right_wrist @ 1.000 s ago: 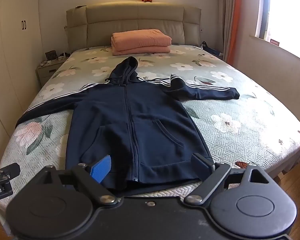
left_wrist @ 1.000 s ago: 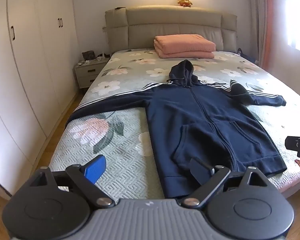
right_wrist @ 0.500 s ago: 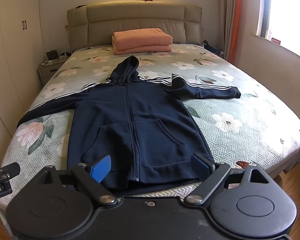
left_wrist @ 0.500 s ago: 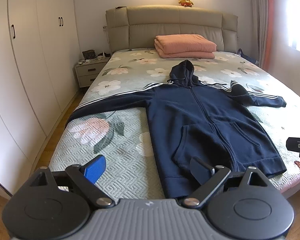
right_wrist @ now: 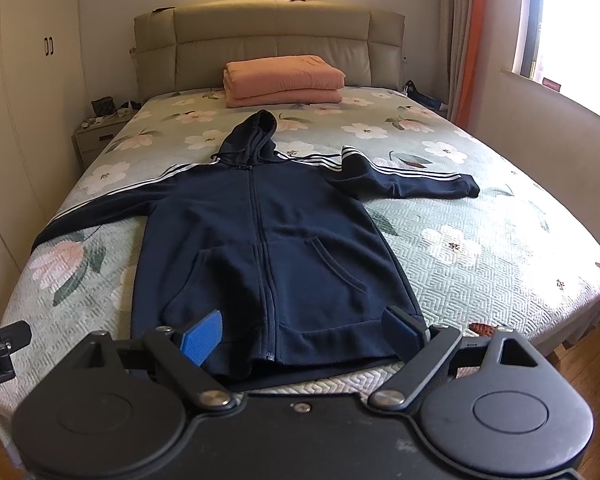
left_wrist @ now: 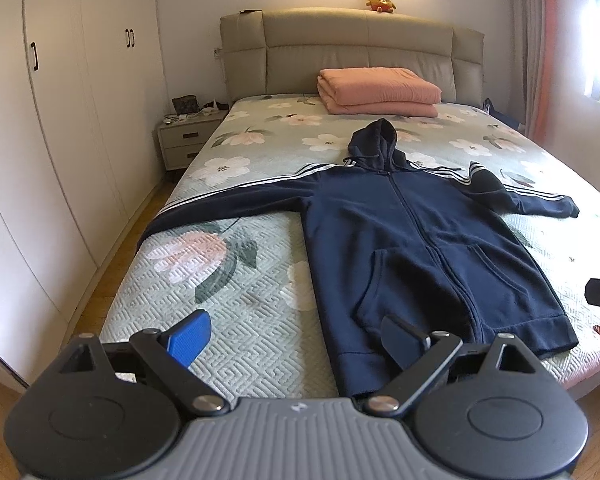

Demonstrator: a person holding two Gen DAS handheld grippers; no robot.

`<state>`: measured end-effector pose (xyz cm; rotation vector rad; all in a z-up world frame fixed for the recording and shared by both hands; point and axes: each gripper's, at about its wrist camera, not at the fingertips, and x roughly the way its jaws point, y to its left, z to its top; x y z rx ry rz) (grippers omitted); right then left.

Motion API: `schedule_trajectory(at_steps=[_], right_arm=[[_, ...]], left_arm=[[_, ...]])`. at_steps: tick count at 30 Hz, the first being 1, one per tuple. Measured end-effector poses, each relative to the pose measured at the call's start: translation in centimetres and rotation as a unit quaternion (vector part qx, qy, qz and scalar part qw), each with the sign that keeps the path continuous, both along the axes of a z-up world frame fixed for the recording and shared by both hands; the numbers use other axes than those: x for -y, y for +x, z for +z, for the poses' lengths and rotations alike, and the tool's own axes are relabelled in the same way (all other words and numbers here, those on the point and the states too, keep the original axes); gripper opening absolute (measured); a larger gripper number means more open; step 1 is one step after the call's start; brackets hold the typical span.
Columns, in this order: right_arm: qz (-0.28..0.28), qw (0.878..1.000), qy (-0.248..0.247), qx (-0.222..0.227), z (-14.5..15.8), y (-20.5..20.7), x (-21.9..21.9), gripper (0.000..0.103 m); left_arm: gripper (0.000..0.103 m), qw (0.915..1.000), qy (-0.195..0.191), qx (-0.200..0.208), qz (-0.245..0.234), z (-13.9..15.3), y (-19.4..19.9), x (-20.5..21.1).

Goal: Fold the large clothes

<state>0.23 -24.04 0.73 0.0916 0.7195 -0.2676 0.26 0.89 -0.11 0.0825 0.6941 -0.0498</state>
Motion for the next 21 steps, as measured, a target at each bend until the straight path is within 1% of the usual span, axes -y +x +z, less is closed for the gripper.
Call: schedule_trajectory(at_steps=[6, 9, 14, 21], right_arm=[[-0.002, 1.0, -0.004, 0.0, 0.0, -0.1, -0.2, 0.103], [-0.003, 1.0, -0.005, 0.0, 0.0, -0.1, -0.3, 0.103], [-0.003, 1.0, -0.002, -0.003, -0.1, 0.0, -0.5, 0.103], [0.003, 1.0, -0.002, -0.007, -0.2, -0.1, -0.8, 0.103]], left_arm=[[0.094, 1.0, 0.006, 0.0, -0.003, -0.1, 0.0, 0.0], [0.094, 0.9999, 0.012, 0.0, 0.006, -0.3, 0.1, -0.5], [0.094, 0.9998, -0.003, -0.005, 0.018, -0.4, 0.3, -1.6], [0.094, 0.9999, -0.005, -0.005, 0.014, -0.5, 0.0, -1.9]])
